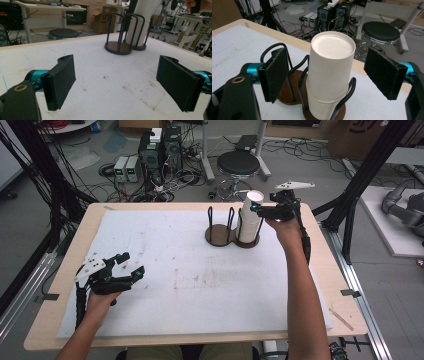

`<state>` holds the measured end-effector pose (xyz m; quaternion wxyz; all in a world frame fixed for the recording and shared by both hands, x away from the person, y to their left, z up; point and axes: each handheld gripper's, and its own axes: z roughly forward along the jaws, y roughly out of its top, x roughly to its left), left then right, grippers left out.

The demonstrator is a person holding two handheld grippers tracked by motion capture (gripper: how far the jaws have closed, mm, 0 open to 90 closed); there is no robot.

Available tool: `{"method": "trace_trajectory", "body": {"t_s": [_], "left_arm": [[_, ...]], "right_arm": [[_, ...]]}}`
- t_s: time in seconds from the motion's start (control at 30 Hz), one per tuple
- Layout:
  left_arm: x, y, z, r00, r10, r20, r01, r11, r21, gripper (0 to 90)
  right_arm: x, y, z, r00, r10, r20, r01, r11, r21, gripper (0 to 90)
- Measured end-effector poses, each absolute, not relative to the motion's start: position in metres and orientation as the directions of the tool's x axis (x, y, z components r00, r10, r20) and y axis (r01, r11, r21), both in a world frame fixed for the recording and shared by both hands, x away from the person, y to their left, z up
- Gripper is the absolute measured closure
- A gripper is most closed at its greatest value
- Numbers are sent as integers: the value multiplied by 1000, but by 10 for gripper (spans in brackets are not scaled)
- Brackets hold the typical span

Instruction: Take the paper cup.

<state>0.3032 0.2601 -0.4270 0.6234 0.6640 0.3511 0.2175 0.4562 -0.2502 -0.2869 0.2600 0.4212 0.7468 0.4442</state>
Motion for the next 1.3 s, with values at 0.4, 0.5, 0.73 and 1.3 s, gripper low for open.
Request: {"method": "trace_trajectory", "body": {"t_s": [0.4,0.5,0.73,1.3], "left_arm": [[304,261,-428,652,745,-145,199,16,980,156],[304,261,-428,649,747,-143,197,16,980,156],[305,262,-429,649,746,-145,200,16,980,156],[304,261,-429,655,740,-154,208,19,978,155]], "right_arm": [[480,-237,-296,-505,862,-45,430,296,853,204],[487,-236,-303,-490,872,-16,461,275,844,203],[495,-232,-309,-486,874,-8,463,265,846,204],[498,-231,-311,-478,878,2,447,241,861,322]]}}
